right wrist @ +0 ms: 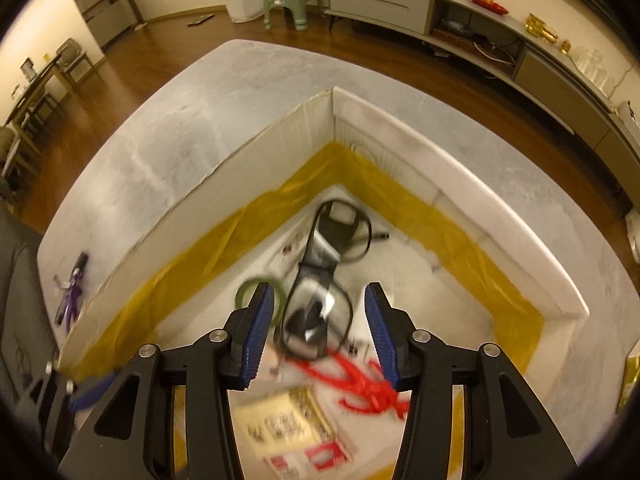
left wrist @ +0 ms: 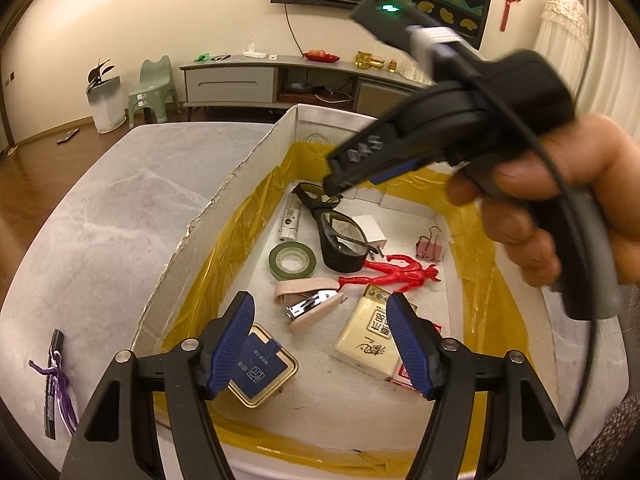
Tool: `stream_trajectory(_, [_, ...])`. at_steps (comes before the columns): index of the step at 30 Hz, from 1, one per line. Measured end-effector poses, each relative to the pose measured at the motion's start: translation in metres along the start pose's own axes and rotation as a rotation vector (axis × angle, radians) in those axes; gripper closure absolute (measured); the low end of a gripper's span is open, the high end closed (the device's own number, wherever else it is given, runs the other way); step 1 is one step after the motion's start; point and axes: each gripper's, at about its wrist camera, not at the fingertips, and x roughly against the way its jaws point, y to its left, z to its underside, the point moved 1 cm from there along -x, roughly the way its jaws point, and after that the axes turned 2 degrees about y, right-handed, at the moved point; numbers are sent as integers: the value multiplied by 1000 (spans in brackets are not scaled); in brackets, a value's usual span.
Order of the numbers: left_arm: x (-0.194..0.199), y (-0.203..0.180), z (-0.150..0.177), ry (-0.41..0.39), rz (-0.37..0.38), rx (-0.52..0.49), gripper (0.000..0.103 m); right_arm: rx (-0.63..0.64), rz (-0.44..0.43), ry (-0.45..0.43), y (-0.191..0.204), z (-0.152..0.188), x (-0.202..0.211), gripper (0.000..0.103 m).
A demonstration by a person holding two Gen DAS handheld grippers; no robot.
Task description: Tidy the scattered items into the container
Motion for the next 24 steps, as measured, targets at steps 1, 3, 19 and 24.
stream_trajectory(1, [2, -1, 1, -5, 3, -1, 34, 15, 6, 1, 1, 6, 5, 53])
stream_trajectory(3, [8, -3, 2, -20, 10, 3, 34, 51, 32, -1, 6, 19, 16, 53])
stream_trajectory(19, [78, -36, 43, -142, 78, 36, 34, 397, 259, 3, 54, 138, 97, 52])
stream_trajectory(24, [88, -44, 53, -147, 86, 32, 34, 394, 254, -12, 56, 149, 106, 52])
